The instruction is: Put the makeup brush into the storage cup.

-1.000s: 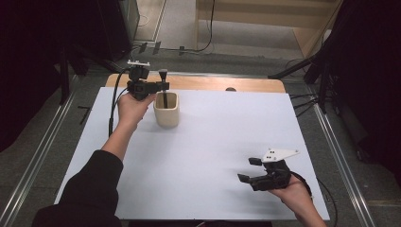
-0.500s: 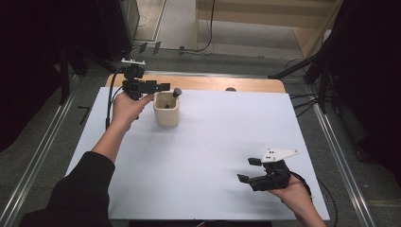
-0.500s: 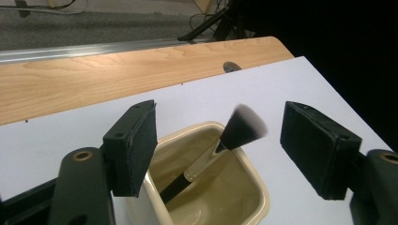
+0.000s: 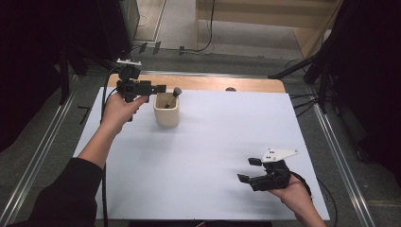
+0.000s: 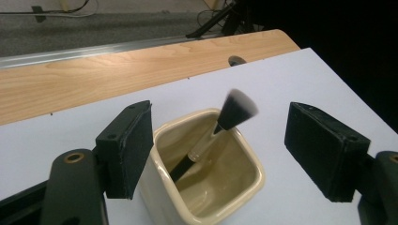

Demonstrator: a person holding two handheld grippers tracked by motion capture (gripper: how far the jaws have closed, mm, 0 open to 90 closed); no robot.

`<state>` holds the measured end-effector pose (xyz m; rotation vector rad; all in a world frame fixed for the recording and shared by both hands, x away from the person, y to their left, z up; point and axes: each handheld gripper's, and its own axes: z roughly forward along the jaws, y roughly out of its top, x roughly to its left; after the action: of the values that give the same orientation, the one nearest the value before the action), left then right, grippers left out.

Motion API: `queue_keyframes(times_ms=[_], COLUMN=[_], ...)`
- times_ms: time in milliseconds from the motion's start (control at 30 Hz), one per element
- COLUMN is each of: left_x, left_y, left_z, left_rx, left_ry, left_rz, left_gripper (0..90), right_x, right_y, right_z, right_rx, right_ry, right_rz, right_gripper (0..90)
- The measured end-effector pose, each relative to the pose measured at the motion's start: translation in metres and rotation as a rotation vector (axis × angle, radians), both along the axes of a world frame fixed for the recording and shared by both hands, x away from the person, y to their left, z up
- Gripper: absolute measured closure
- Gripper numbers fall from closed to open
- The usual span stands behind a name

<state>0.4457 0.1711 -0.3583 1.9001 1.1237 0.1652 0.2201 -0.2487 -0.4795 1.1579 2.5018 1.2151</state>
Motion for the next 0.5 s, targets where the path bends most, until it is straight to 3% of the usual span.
queue_keyframes(times_ms=[367, 500], left_x=[-0.018, -0.023], left_y=[0.008, 0.013], left_z=[0.006, 0.004], left_rx=[0.022, 0.006], left_ry=[0.003, 0.007], left_rz=[-0.015, -0.038], left_gripper=[23.9, 22.5], right_x=[0.000, 0.000], right_y=[0.001, 0.000], right_z=[-0.001, -0.002], right_rx=[-0.001, -0.003], right_ry=[0.002, 0.007], right_rz=[0.001, -0.003], right_gripper=[24.2, 24.3])
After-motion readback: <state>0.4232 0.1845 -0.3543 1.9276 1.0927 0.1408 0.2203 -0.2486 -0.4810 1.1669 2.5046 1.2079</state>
